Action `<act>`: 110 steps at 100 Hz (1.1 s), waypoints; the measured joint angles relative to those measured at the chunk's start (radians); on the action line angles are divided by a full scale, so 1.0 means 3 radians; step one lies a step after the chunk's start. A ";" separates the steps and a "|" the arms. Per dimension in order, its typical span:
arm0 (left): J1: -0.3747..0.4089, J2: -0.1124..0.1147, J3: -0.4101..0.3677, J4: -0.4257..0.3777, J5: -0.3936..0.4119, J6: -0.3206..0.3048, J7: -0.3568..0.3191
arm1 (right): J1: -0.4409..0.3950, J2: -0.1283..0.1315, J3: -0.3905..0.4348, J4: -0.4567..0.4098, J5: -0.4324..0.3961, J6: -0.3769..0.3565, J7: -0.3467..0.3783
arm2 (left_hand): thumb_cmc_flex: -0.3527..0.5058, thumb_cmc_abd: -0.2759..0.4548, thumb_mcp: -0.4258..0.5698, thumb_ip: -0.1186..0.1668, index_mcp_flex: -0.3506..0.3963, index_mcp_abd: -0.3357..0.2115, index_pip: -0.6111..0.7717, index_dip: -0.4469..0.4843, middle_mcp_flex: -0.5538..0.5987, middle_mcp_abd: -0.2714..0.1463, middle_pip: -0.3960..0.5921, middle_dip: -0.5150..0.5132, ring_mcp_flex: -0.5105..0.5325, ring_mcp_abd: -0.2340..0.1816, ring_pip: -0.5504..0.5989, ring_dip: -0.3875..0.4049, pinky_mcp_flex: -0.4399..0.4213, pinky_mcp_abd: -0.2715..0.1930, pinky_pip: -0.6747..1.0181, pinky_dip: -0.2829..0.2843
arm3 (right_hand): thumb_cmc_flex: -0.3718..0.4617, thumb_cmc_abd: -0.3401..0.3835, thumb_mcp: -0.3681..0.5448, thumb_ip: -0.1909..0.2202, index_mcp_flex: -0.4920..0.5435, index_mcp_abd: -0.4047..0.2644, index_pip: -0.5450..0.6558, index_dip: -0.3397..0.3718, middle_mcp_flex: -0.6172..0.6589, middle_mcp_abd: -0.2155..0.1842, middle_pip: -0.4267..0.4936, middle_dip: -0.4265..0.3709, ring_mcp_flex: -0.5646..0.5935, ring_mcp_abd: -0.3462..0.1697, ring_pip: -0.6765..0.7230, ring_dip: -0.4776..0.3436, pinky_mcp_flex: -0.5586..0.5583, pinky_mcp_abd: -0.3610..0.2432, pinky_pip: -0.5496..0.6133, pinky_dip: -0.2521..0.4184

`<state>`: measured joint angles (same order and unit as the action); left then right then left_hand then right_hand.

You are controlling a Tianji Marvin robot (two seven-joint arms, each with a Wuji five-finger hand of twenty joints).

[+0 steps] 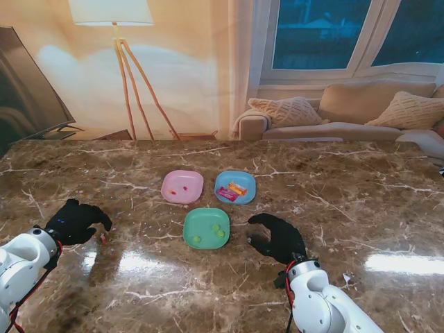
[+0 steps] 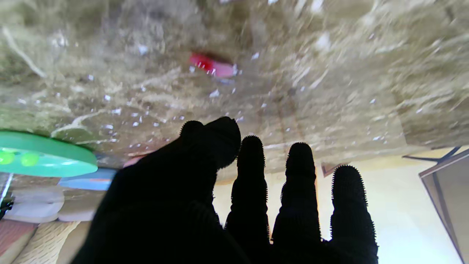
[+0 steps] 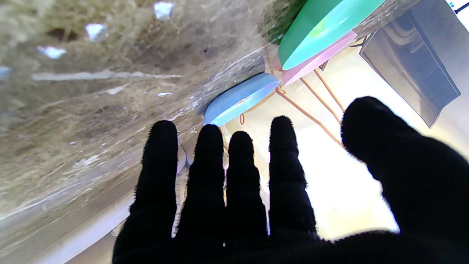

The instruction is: Portion candies into small dishes

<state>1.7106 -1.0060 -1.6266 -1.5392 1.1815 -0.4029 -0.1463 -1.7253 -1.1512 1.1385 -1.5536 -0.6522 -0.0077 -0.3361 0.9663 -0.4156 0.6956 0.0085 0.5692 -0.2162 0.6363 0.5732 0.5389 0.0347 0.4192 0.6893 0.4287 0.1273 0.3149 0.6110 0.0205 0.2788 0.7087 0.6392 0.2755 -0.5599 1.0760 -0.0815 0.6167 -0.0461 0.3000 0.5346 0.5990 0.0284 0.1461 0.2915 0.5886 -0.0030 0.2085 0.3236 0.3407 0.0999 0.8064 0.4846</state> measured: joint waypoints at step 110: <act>-0.0044 0.0032 0.0230 0.0552 -0.0043 0.0197 0.0581 | -0.0033 0.0011 0.0022 -0.0087 -0.0012 0.0017 0.0075 | -0.0240 -0.0154 -0.0188 -0.0202 -0.0329 -0.0280 0.0351 0.0172 -0.0145 -0.0044 0.0000 -0.0120 -0.0050 -0.0017 -0.0045 -0.0004 -0.0046 -0.0005 -0.0090 0.0002 | 0.0000 0.0000 0.0000 0.0000 0.0000 0.0000 0.0000 0.0000 0.0000 0.0000 0.0000 0.0000 0.0000 0.0000 0.0000 0.0006 0.0000 0.0000 0.0000 0.0000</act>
<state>1.6975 -0.9963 -1.5577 -1.3737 1.1687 -0.3437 0.0280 -1.7353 -1.1479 1.1451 -1.5799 -0.6559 -0.0025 -0.3136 0.8944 -0.4618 0.6391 -0.0521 0.4706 -0.3003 0.7417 0.6248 0.4953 0.0215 0.4193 0.6532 0.4135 0.1221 0.3014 0.6098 0.0067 0.2772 0.6816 0.6397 0.2755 -0.5599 1.0760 -0.0815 0.6167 -0.0461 0.3000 0.5346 0.5990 0.0285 0.1461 0.2915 0.5886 -0.0030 0.2085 0.3254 0.3407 0.0999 0.8064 0.4847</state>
